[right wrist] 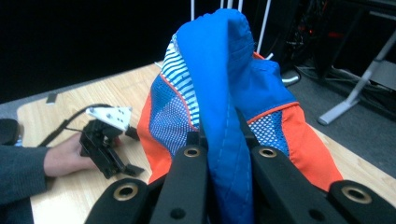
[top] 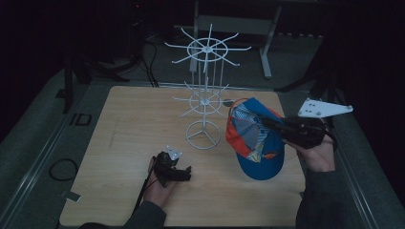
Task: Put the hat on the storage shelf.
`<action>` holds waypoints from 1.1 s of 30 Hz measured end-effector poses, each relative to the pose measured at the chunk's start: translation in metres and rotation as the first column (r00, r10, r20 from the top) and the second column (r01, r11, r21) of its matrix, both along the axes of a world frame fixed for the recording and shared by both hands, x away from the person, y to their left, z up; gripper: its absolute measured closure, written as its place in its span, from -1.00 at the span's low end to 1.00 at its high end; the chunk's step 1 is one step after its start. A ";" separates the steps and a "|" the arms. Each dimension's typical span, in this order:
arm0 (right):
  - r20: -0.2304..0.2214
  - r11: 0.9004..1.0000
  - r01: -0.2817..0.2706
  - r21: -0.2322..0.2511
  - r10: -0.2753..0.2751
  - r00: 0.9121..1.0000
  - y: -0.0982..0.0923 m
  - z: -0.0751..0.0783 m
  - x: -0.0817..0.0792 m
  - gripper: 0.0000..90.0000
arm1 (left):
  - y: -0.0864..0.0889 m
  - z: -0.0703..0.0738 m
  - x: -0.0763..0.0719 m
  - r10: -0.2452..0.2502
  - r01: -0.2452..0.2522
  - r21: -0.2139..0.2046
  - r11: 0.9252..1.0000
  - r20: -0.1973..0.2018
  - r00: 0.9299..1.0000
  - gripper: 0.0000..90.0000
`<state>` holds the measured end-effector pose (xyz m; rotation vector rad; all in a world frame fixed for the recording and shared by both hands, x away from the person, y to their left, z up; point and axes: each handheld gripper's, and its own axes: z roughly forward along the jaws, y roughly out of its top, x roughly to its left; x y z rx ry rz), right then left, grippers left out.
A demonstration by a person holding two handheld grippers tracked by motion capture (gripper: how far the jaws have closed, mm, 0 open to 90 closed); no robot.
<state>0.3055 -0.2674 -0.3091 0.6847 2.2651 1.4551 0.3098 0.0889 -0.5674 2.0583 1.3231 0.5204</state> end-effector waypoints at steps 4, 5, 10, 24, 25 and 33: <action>0.010 1.000 -0.010 0.014 0.009 1.000 0.002 0.004 0.000 0.97 | 0.000 0.000 0.000 -0.001 0.001 0.001 1.000 -0.001 1.000 -0.96; 0.012 1.000 -0.010 0.016 0.010 1.000 0.002 0.005 0.000 0.97 | 0.000 0.000 0.000 -0.001 0.001 0.002 1.000 -0.001 1.000 -0.96; 0.024 0.999 -0.021 0.035 0.020 1.000 0.005 0.009 0.000 0.97 | 0.000 0.000 0.000 -0.001 0.001 0.002 1.000 -0.001 1.000 -0.96; 0.056 0.995 -0.051 0.088 0.046 0.997 0.010 0.022 0.001 0.96 | 0.000 0.000 0.000 -0.002 0.002 0.002 1.000 -0.002 1.000 -0.96; 0.056 0.994 -0.052 0.093 0.047 0.997 0.010 0.023 0.001 0.96 | 0.000 0.000 0.000 -0.002 0.002 0.003 1.000 -0.002 1.000 -0.96; 0.071 0.992 -0.054 0.110 0.046 0.996 0.010 0.030 0.000 0.96 | 0.000 0.000 0.000 -0.002 0.002 0.002 1.000 -0.002 1.000 -0.96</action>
